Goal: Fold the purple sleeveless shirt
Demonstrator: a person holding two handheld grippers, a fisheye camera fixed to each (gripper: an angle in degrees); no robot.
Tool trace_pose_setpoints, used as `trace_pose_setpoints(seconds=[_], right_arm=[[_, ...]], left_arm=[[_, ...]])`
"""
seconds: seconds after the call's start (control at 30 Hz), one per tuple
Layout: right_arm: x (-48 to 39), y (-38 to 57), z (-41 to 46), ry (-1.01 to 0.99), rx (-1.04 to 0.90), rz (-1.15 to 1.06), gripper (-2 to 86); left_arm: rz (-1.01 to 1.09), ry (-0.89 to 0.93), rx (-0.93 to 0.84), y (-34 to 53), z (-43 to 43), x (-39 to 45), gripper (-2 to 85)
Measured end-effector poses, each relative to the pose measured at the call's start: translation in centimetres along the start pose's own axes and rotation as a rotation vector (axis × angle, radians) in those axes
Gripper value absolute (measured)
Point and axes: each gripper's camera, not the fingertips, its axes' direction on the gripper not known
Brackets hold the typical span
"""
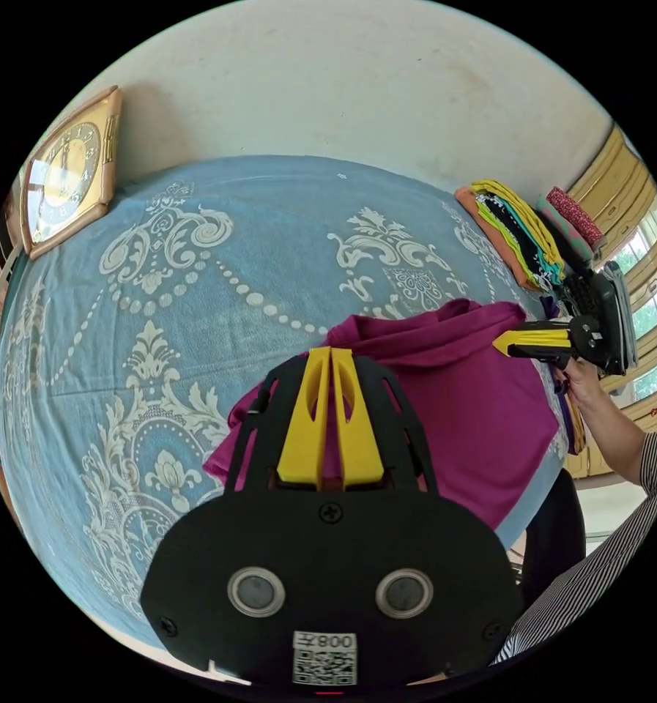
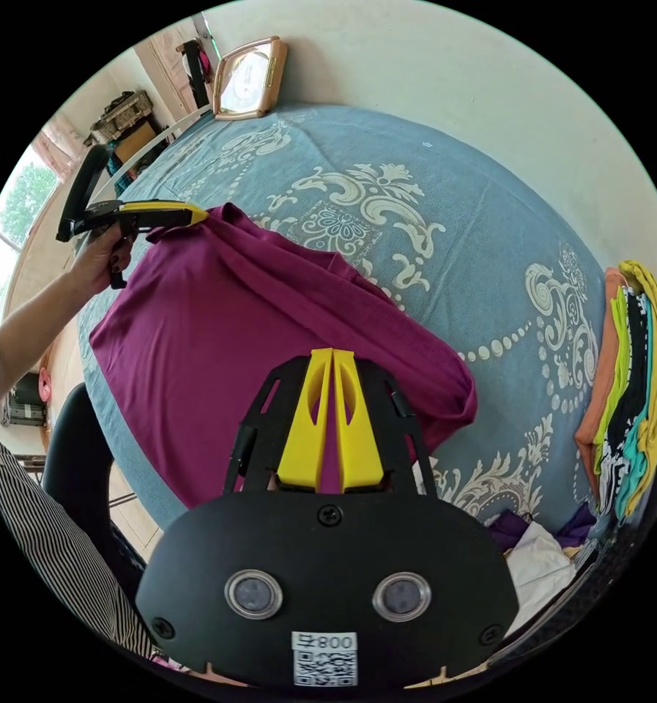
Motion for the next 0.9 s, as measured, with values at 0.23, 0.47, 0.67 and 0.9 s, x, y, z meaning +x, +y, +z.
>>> trace_pose_setpoints(seconds=[0.23, 0.47, 0.67, 0.9], right_arm=[[1.7, -2.4, -1.9, 0.094, 0.031, 0.002, 0.0], [2.8, -2.5, -3.4, 0.102, 0.048, 0.01, 0.0], [3.1, 0.3, -6.9, 0.087, 0.116, 0.018, 0.0], [3.9, 4.2, -8.5, 0.001, 0.131, 0.031, 0.1]], left_arm=[[-0.034, -0.003, 0.05, -0.3, -2.1, -1.4, 0.1], [0.019, 0.105, -0.04, 4.5, -2.7, -0.4, 0.1], [-0.056, 0.015, -0.006, 3.6, -3.5, -3.3, 0.1], [-0.091, -0.061, 0.03, 2.6, -6.0, -6.1, 0.1]])
